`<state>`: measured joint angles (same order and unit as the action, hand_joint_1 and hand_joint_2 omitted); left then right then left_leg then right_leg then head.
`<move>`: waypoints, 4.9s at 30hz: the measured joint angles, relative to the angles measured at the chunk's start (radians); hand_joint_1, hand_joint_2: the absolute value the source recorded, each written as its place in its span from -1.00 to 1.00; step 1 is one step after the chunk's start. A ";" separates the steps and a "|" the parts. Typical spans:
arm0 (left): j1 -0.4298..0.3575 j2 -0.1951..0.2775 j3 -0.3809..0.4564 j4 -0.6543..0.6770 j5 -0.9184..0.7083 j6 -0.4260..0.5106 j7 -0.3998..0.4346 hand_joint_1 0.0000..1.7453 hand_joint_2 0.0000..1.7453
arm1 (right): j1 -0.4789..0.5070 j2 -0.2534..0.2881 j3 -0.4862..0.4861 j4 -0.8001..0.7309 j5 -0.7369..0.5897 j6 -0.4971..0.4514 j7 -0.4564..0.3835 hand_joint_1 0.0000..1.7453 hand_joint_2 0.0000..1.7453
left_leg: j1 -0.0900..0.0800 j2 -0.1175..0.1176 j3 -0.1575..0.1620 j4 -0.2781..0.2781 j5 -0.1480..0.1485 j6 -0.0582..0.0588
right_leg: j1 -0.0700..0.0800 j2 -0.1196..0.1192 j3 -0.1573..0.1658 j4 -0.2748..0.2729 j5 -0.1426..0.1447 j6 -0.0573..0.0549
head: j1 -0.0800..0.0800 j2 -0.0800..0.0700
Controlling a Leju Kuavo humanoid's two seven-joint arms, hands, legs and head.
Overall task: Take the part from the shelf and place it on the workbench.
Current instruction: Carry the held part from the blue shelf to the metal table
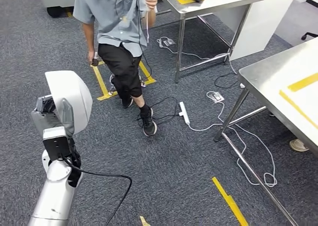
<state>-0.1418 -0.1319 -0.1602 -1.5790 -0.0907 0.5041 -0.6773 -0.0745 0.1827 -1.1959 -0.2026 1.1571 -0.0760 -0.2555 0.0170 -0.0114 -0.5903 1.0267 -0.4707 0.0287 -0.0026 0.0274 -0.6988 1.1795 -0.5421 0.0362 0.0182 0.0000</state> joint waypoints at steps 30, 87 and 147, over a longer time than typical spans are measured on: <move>0.000 0.011 0.034 0.000 -0.007 0.013 -0.003 1.00 1.00 | -0.001 0.003 0.000 0.000 0.001 -0.001 0.001 -1.00 1.00 | 0.004 -0.005 0.008 -0.006 -0.002 -0.009 | 0.000 0.015 0.035 -0.049 0.012 -0.001 | -0.001 0.000; 0.021 0.017 0.061 -0.010 -0.024 0.032 -0.020 1.00 1.00 | -0.005 0.006 0.000 0.000 0.009 -0.005 0.003 -1.00 1.00 | -0.008 0.009 0.009 -0.007 -0.005 -0.025 | 0.007 0.002 0.109 -0.172 0.075 -0.022 | -0.010 0.000; -0.082 0.033 0.075 0.032 -0.046 0.028 0.020 1.00 1.00 | -0.003 0.013 0.000 0.001 0.026 0.001 0.018 -1.00 1.00 | -0.019 0.015 -0.058 0.014 0.034 -0.017 | 0.008 -0.017 0.184 -0.172 0.000 -0.031 | -0.013 0.000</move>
<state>-0.2240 -0.0991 -0.0851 -1.5467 -0.1363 0.5323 -0.6569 -0.0776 0.1955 -1.1959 -0.2018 1.1830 -0.0753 -0.2373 -0.0024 0.0033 -0.6480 1.0408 -0.4365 0.0116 0.0056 0.0103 -0.5144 1.0076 -0.5423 0.0050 0.0056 0.0000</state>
